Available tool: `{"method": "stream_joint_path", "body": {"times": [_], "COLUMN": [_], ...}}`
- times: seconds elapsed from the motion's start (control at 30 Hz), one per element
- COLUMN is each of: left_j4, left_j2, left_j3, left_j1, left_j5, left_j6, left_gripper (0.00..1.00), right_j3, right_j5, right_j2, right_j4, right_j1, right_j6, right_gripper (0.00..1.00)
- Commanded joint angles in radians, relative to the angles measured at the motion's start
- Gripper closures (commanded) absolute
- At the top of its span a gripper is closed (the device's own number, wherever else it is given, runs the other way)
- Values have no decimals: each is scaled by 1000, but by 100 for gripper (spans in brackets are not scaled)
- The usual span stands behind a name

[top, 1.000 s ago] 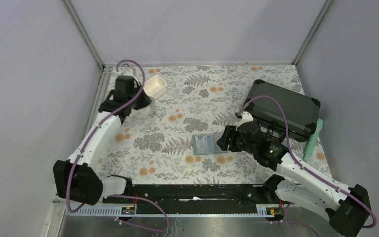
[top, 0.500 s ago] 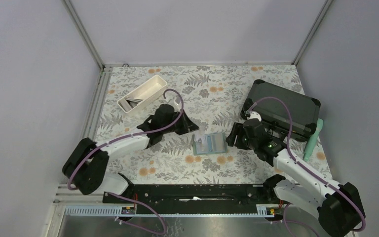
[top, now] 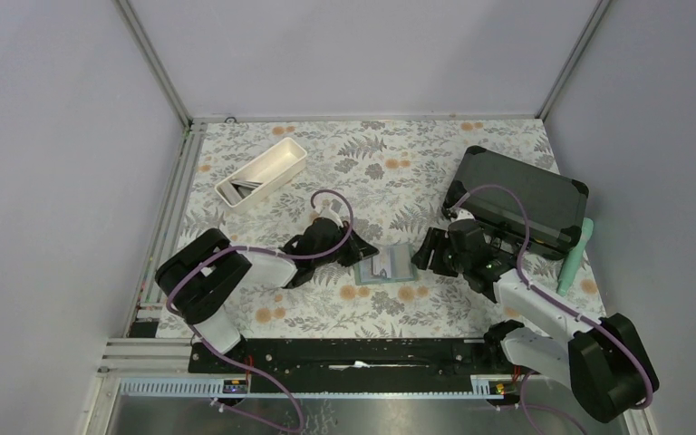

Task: Put the credit cards into the card holder
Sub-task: Insert the credit card into the card holder.

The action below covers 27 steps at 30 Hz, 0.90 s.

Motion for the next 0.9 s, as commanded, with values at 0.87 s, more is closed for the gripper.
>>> {"method": "stream_joint_path", "body": {"times": [0.87], "left_j4": [171], "left_j2": [36], "left_j3": [-91], "left_j1": [-48], "left_j5": [-193], "left_j6": [-119], "left_gripper": [100], "right_j3": [13], "right_j5": [-14], "right_j2": [253], "right_j4": [257], "right_j1": [-6], "right_j6": [-51], "right_gripper": [47]}}
